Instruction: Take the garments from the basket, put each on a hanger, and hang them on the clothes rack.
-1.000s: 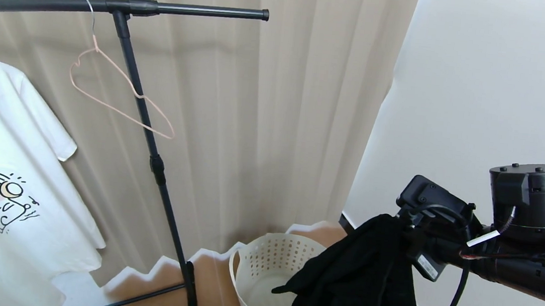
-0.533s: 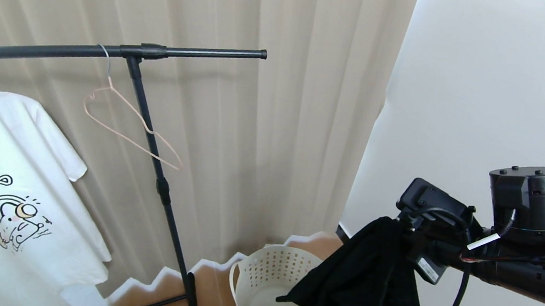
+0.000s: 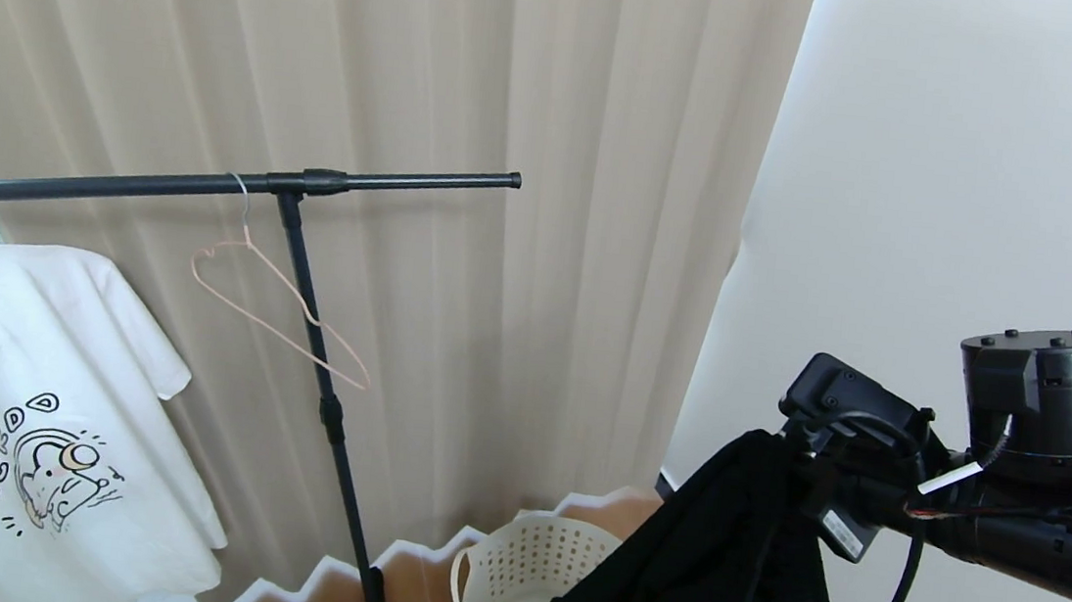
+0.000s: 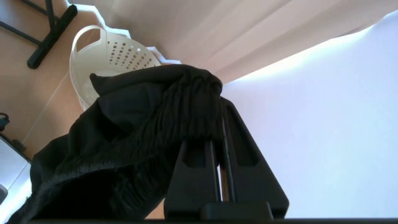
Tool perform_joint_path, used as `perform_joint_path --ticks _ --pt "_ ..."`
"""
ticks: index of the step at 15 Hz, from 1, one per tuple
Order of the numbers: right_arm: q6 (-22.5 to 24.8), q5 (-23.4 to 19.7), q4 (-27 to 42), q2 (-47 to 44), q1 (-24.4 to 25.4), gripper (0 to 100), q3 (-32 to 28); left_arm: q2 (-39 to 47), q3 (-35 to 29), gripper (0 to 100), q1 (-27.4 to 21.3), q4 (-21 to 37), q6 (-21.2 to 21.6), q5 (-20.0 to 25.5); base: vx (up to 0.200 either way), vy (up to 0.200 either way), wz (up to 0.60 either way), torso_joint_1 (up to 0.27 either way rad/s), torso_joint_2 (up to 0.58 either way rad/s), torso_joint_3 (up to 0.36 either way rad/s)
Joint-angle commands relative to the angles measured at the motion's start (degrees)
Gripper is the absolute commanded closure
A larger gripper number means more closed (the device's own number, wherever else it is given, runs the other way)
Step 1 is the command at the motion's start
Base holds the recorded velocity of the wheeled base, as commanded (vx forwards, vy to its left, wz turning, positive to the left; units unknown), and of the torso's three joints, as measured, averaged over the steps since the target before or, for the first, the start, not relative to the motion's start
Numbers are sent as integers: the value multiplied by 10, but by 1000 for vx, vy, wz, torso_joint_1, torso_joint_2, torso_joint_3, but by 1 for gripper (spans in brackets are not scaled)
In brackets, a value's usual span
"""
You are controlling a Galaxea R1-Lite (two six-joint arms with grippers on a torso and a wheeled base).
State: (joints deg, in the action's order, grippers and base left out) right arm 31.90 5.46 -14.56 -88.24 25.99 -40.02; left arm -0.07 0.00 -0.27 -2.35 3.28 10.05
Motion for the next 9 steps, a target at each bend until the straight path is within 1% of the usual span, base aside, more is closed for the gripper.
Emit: perform_joint_path --ticks 1,9 --pt "0 0 0 1 0 100 -1 1 0 0 0 0 1 0 0 0 0 188 -373 -212" --pt "1 -1 -1 14 3 100 11 1 0 0 0 0 -1 -2 0 0 0 159 -344 -188"
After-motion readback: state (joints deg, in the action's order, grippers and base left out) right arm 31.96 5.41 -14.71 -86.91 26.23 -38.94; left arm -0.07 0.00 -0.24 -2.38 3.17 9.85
